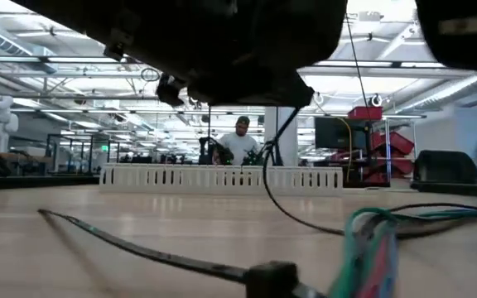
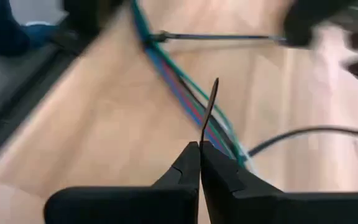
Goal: Ziptie cables
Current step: Assemble the cable wires with the second cable zip tie
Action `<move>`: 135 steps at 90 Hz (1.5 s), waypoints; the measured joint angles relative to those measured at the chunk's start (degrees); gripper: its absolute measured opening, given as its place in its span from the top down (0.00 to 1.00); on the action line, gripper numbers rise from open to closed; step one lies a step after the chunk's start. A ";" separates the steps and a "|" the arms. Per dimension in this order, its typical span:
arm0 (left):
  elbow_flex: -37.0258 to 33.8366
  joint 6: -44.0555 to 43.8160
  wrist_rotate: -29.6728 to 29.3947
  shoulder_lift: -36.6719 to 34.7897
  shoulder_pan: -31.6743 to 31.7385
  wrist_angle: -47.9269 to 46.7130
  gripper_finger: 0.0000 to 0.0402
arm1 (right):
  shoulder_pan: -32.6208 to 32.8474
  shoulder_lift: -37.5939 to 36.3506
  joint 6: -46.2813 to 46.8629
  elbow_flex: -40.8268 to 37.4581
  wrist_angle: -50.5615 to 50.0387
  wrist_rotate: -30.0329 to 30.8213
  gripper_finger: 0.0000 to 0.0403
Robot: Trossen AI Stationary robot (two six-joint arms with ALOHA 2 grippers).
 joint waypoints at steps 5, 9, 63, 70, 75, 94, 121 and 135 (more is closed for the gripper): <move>0.01 1.61 -0.31 -0.21 -0.15 0.67 1.00 | -1.36 -2.80 -0.77 -4.73 5.95 -3.55 1.00; 0.02 2.88 -0.60 -0.42 -0.30 0.83 1.00 | -2.94 -4.98 -1.41 -8.49 11.25 -7.60 1.00; 0.01 32.59 4.51 -0.59 -3.27 0.44 1.00 | -21.36 -10.03 2.16 -22.99 35.26 -49.88 1.00; 0.00 32.84 4.61 -0.59 -3.43 0.44 1.00 | -22.17 -10.03 2.36 -22.99 35.42 -51.24 1.00; 0.02 32.84 4.61 -0.59 -3.41 0.44 1.00 | -22.79 -10.03 2.36 -22.99 35.75 -51.35 1.00; 0.00 32.86 4.59 -0.25 -2.43 0.36 1.00 | -25.38 -10.01 2.60 -22.99 37.74 -54.41 1.00; 0.00 34.52 2.48 0.11 -2.14 0.55 1.00 | -28.17 -9.98 2.53 -22.97 38.11 -57.79 1.00; 0.00 34.63 2.43 0.11 -2.09 0.57 1.00 | -29.24 -9.98 2.43 -22.97 38.48 -58.86 1.00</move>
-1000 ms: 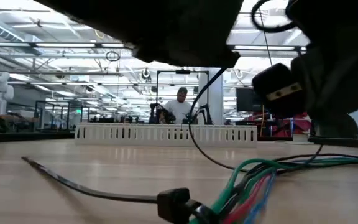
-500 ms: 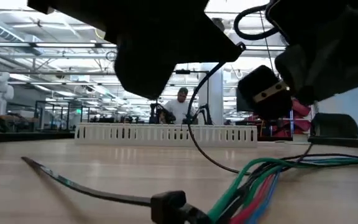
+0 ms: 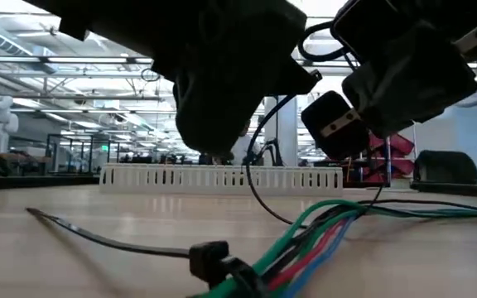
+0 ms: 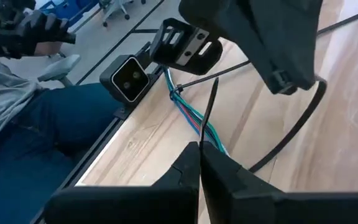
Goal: Ziptie cables
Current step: Assemble the cable wires with the second cable zip tie
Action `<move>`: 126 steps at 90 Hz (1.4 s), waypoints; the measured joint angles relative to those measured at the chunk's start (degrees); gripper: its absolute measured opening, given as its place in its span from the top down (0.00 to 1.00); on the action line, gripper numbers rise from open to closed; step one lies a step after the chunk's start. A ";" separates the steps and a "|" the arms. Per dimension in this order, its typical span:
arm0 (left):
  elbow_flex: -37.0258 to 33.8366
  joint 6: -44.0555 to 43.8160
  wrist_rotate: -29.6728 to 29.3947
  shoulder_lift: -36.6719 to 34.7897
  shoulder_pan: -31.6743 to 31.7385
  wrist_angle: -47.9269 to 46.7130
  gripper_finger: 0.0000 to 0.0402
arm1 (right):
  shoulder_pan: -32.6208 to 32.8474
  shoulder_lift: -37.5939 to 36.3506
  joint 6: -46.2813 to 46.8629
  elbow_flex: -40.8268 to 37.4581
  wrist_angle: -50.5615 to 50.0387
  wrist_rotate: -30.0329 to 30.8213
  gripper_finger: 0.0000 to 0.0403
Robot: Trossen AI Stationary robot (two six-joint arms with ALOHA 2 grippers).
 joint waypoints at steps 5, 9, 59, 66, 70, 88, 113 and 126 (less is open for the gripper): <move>0.00 1.17 -0.09 0.00 0.01 0.64 1.00 | -0.29 0.00 -0.05 0.00 0.00 -0.05 1.00; 0.00 2.61 -0.33 0.02 0.04 2.06 1.00 | -0.38 0.00 -0.07 -0.02 0.00 -0.05 1.00; -0.02 8.30 -1.22 0.02 0.21 7.32 1.00 | -1.11 0.62 -0.41 0.00 -0.36 -0.13 1.00; -0.02 8.32 -0.77 0.02 0.23 6.82 1.00 | -1.53 0.61 -0.49 0.00 0.54 -0.13 1.00; -0.02 8.27 -0.02 0.02 0.23 6.57 1.00 | -1.93 0.62 -0.46 0.02 0.68 -0.12 1.00; -0.02 8.28 0.70 0.02 0.23 6.69 1.00 | -3.34 0.61 -0.46 0.02 0.47 -0.60 1.00; -0.02 3.24 0.68 0.02 0.25 0.94 1.00 | -3.52 0.63 -0.40 0.00 0.74 -1.49 1.00; 0.00 2.22 0.68 0.33 0.21 0.14 1.00 | -3.54 0.63 -0.37 0.00 1.85 -1.49 1.00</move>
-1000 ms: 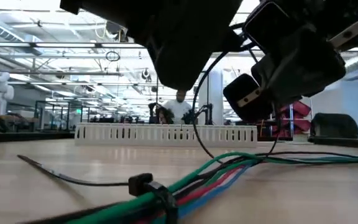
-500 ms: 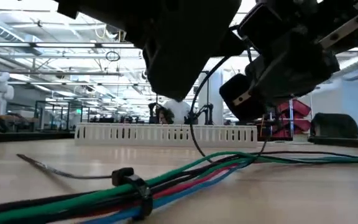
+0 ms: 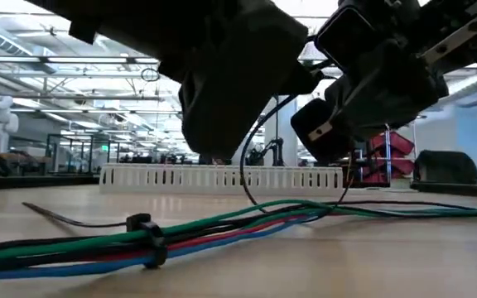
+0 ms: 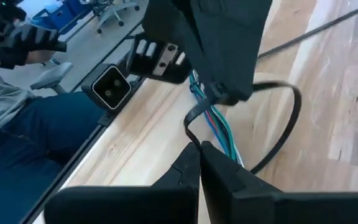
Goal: Ziptie cables
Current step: Assemble the cable wires with the second cable zip tie
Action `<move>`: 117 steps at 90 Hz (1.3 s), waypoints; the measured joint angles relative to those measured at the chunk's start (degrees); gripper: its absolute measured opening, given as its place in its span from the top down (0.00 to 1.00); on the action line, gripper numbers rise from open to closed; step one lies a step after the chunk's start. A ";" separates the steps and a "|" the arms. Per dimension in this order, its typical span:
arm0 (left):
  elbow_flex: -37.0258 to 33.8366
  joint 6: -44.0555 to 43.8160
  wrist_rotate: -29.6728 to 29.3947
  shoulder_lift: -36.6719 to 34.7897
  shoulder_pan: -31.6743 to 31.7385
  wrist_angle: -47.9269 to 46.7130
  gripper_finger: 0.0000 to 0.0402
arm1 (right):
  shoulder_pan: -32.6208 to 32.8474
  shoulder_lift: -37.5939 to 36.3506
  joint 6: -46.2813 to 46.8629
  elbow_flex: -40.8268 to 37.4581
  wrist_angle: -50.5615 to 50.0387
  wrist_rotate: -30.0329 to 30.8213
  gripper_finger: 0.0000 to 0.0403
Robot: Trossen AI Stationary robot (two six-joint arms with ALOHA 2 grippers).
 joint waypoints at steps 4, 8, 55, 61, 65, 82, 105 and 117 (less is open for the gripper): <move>-0.01 -0.07 0.02 0.02 0.00 -0.06 1.00 | 0.02 0.00 0.06 0.00 0.12 -0.04 1.00; 0.00 -0.27 0.02 0.02 0.00 -0.01 1.00 | 0.00 0.00 0.06 0.00 0.21 -0.12 1.00; -0.01 -0.04 0.59 0.15 0.07 2.81 1.00 | -1.42 0.00 1.03 0.02 -1.02 0.49 1.00; 0.00 -0.04 1.13 0.15 0.07 2.84 1.00 | -2.09 0.00 1.97 0.02 -0.91 0.52 1.00; 0.00 -0.03 1.23 0.15 0.07 2.76 1.00 | -2.37 0.00 2.26 0.04 -0.66 0.52 1.00; 0.00 -0.01 1.46 0.15 0.13 1.63 1.00 | -1.81 0.00 3.51 0.84 -0.36 -0.96 1.00; -0.02 0.01 -0.30 0.19 0.22 -1.06 1.00 | 1.09 -0.02 3.15 1.60 -0.03 -3.04 1.00; -0.02 -0.04 -0.28 0.19 0.15 -1.83 1.00 | 0.80 -0.02 3.10 1.57 -0.12 -2.98 1.00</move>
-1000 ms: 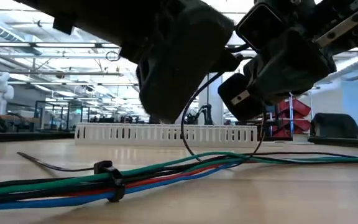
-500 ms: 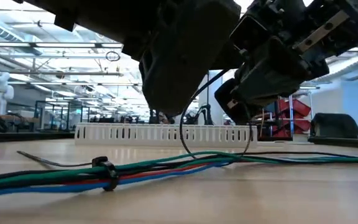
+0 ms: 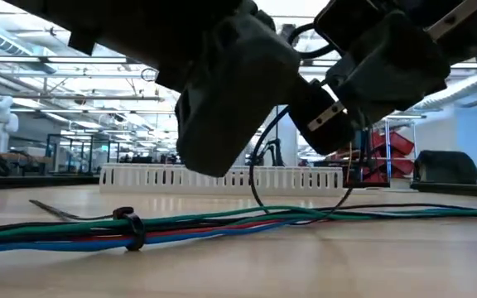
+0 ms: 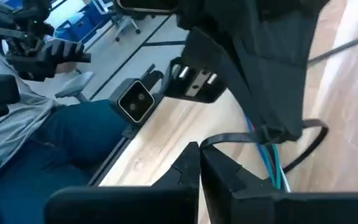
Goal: Ziptie cables
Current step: Assemble the cable wires with the second cable zip tie
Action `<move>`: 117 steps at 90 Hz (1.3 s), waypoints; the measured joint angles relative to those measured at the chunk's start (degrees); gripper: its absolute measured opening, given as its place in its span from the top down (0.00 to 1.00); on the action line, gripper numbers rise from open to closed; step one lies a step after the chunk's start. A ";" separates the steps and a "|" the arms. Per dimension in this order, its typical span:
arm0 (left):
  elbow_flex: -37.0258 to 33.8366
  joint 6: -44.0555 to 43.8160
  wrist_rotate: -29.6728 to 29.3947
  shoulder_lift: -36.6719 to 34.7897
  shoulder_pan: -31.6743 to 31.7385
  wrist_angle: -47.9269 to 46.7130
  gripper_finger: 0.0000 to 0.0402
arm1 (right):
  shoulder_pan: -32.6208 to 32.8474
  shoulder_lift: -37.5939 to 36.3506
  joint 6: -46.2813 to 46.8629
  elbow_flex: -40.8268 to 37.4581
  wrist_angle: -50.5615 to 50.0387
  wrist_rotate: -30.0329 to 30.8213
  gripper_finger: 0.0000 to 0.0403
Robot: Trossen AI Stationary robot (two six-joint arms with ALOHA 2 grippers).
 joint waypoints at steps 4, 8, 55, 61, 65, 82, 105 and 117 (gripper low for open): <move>0.00 0.00 -0.15 0.00 0.01 0.01 1.00 | -0.22 0.00 -0.03 0.00 -0.48 -0.02 1.00; 0.00 0.00 -0.15 0.00 0.02 0.14 1.00 | -0.46 0.00 -0.09 0.00 -0.83 -0.02 1.00; 0.00 1.78 -0.33 0.00 0.04 0.05 1.00 | -1.64 0.20 3.03 0.00 -2.39 1.38 1.00; 0.00 3.79 -0.24 0.00 0.02 0.11 1.00 | -1.86 0.24 3.43 -0.02 -2.44 2.37 1.00; 0.00 4.84 -0.23 0.00 0.00 0.09 1.00 | -2.06 0.24 3.46 -0.02 -2.40 2.39 1.00; 0.00 6.34 -0.28 0.00 0.02 0.09 1.00 | -2.95 0.24 3.61 -0.02 -2.05 2.04 1.00; 0.02 6.28 -0.13 1.06 -0.02 -0.11 1.00 | -2.99 0.33 3.44 -0.07 -0.28 1.89 1.00; 0.02 6.23 -0.22 1.69 -0.04 0.21 1.00 | -3.39 0.35 3.43 -0.11 -0.39 1.78 1.00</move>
